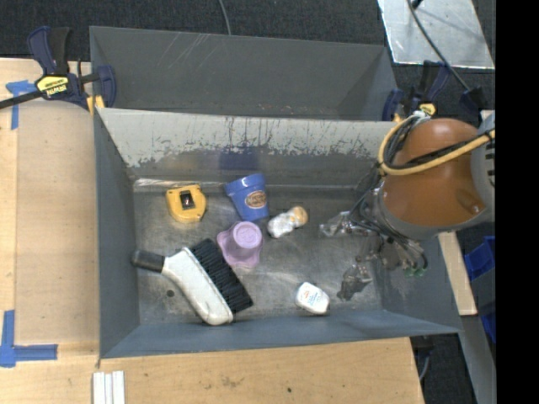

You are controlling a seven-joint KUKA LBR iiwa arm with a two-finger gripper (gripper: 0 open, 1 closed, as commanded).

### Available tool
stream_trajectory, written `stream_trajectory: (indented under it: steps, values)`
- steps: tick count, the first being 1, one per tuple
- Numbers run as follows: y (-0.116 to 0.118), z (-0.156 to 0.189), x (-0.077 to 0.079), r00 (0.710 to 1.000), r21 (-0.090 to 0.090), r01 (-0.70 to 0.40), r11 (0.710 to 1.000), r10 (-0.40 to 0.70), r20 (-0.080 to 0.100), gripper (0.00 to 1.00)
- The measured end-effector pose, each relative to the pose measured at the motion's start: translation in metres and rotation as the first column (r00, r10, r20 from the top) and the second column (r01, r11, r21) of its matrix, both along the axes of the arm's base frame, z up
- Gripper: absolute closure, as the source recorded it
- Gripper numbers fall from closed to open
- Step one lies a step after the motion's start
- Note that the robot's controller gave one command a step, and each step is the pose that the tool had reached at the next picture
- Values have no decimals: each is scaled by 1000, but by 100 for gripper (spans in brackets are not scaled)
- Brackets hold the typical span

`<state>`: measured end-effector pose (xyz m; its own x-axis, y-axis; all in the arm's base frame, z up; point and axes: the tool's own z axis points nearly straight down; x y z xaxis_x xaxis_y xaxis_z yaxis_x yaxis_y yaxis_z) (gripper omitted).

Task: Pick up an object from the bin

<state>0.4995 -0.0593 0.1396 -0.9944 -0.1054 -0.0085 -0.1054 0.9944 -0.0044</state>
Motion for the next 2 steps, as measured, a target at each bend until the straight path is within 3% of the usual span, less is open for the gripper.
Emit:
stream_trajectory:
  steps: [1, 2]
  values:
    - [21, -4, 3, 979, 4, -202, 979, 202, -9, 0]
    - [37, -1, -5, 926, 3, -378, 926, 378, -7, 0]
